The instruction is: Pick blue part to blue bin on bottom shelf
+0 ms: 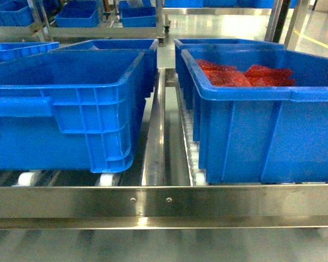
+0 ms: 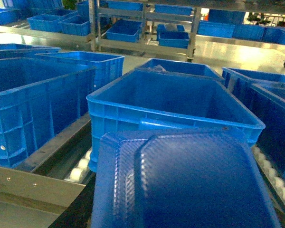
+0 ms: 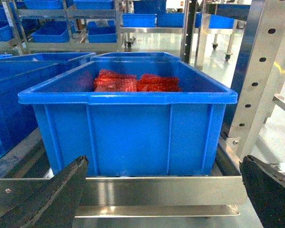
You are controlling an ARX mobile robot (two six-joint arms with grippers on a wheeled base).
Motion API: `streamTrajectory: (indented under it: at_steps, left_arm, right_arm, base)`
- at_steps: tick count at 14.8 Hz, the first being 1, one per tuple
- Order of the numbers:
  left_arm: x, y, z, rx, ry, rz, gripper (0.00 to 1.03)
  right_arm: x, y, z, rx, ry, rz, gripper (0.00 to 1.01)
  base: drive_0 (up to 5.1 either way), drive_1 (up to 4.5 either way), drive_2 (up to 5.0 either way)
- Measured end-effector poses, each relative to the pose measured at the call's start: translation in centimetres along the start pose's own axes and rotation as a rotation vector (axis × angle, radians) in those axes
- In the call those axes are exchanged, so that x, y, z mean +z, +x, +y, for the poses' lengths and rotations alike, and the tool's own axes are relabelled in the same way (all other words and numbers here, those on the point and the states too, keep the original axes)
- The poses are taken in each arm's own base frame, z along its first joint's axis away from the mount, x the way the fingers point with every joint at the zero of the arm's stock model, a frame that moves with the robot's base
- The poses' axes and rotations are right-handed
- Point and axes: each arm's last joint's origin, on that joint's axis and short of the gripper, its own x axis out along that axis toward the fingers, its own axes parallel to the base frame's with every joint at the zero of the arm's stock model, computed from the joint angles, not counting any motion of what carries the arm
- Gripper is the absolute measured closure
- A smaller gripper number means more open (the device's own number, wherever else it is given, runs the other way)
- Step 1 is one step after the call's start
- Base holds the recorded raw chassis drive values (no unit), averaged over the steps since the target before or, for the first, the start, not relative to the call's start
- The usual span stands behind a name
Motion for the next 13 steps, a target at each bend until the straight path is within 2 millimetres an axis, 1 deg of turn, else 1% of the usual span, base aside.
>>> streamTrajectory:
  at_steps: [3,7,13]
  left_arm:
    - [0.0,0.0,0.0,0.0,0.0,0.0,0.59]
    - [0.02,-0.01,0.02,0.001,-0.002,-0.002,0.59]
    - [0.02,0.01,0.0,-0.001,-0.002,-0.002,0.59]
  right_arm:
    - [0.0,0.0,0.0,0.0,0.0,0.0,0.03]
    - [0.02,0.0,0.0,0.0,0.0,-0.002,0.03]
    - [-0.02,0.0,0.0,0.0,0.0,0.002,0.03]
  base:
    - [0.0,0.0,0.0]
    - [2.6,2.3,-5.0]
    - [-0.1,3.76,-3.9]
